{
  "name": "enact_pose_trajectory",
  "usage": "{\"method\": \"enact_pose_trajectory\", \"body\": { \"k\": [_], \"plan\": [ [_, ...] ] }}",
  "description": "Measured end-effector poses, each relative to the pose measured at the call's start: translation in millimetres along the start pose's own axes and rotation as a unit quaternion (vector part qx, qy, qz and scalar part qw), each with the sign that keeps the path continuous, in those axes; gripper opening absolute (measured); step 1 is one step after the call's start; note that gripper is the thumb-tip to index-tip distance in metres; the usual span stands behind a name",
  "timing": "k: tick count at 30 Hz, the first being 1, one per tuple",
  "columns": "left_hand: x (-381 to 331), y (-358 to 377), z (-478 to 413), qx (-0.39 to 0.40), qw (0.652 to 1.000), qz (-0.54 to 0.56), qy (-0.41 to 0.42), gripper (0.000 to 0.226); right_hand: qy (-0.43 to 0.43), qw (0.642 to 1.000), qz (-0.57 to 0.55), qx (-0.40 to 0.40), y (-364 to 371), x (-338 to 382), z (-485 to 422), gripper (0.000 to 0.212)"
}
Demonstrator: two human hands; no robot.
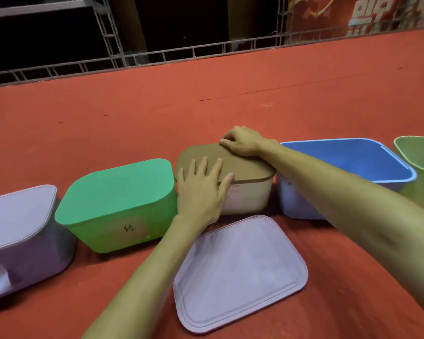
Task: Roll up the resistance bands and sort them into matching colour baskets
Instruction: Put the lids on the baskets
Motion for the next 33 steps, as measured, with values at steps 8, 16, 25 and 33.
{"method": "enact_pose_trajectory", "body": {
  "k": [8,16,25,33],
  "plan": [
    [-11.4,-1.1,14.8,0.006,0.999,0.012,-0.039,0.082,0.02,0.998,0.029,0.057,-0.5,19.1,3.6,0.048],
    [22.0,-32.5,104.4,-0.183,0.96,0.21,0.002,0.027,-0.013,0.951,-0.038,-0.306,-31.1,52.4,121.2,0.032],
    [31.8,33.1,161.0,0.093,0.942,0.284,-0.151,0.063,-0.136,0.978,0.022,0.156,49.7,61.3,313.3,0.113],
    [-44.7,43.8,135.4,0.12,0.903,0.398,-0.112,0.04,-0.194,0.974,0.113,0.045,17.3,8.6,349.3,0.066]
  ]
}}
Point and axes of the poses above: each hand's wrist, its own z-axis away from the middle knuckle, its own y-axis out of the palm, x = y × z, the point moved 1 cm from there along -z, towards the middle knuckle, and after that the axes turned 13 degrees about z, right-handed, at the moved point
